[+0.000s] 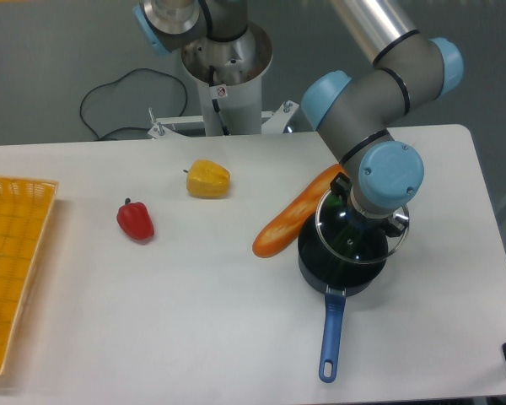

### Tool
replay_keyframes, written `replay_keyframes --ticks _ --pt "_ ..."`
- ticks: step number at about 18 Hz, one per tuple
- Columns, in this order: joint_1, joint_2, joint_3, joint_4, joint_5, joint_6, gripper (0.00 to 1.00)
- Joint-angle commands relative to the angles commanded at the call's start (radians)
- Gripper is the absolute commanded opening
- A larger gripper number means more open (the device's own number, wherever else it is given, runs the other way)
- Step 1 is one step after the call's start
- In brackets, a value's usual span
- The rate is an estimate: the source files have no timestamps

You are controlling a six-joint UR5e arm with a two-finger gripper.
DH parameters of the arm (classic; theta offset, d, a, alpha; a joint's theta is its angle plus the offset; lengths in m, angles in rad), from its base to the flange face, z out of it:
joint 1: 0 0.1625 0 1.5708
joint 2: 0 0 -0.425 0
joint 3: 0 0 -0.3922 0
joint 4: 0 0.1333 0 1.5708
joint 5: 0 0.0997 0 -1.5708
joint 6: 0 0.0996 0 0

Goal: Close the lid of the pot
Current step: 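Lower the glass lid onto the saucepan rim, pressing the leek down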

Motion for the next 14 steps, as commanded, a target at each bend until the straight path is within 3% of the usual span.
replay_keyframes --ticks 14 --pt "-0.003 -0.012 -0.009 0.02 -0.005 -0.055 0.52"
